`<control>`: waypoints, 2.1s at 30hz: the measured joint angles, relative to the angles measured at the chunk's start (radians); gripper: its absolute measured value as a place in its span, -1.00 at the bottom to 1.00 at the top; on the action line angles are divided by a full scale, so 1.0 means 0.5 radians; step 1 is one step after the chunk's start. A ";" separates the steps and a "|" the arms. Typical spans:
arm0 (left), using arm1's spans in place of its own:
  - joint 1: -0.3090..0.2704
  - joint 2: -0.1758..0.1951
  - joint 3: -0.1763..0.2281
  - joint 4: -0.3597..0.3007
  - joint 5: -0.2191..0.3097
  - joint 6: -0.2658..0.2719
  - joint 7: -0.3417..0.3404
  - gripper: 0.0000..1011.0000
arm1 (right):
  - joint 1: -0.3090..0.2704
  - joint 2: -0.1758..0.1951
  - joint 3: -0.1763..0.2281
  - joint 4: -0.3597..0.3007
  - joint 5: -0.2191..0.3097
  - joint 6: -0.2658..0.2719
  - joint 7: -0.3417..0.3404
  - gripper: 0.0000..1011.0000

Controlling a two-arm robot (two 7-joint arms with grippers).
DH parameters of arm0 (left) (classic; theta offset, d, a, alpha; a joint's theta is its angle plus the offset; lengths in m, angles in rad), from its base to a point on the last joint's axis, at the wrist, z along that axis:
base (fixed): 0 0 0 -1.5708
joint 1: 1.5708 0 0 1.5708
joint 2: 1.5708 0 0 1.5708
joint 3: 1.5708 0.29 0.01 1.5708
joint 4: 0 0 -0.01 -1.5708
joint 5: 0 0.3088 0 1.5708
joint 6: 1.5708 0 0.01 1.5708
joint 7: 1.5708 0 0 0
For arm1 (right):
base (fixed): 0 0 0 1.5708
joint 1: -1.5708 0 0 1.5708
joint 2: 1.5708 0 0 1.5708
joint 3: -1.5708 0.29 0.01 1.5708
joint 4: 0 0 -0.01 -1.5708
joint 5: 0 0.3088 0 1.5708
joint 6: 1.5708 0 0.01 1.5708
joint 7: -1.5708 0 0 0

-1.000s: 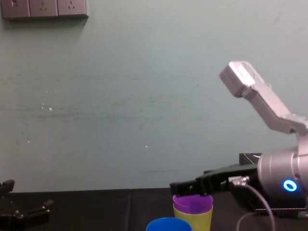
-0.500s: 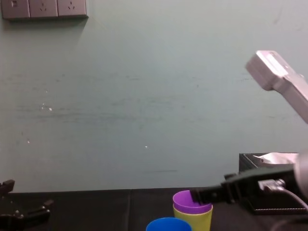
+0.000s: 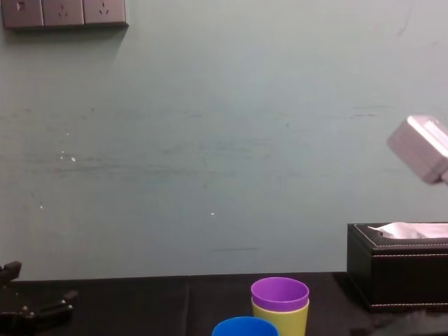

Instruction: Stack the three plastic cups sequentially using one hand.

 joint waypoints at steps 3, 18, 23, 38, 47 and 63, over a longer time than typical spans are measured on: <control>0.000 0.000 0.000 0.000 0.000 0.000 0.000 0.98 | -0.038 -0.001 -0.007 -0.019 -0.005 -0.004 -0.017 0.98; 0.000 0.000 0.000 0.000 0.000 0.000 0.000 0.98 | -0.088 -0.133 -0.077 0.037 -0.105 -0.136 -0.092 0.98; 0.000 0.000 0.000 0.000 0.000 0.000 0.000 0.98 | -0.072 -0.168 -0.088 0.083 -0.116 -0.151 -0.079 0.98; 0.000 0.000 0.000 0.000 0.000 0.000 0.000 0.98 | -0.010 -0.268 -0.136 0.234 -0.169 -0.219 -0.071 0.98; 0.000 0.000 0.000 0.000 0.000 0.000 0.000 0.98 | 0.025 -0.330 -0.156 0.332 -0.229 -0.288 -0.090 0.98; 0.000 0.000 0.000 0.000 0.000 0.000 0.000 0.98 | 0.062 -0.423 -0.139 0.458 -0.254 -0.346 -0.092 0.98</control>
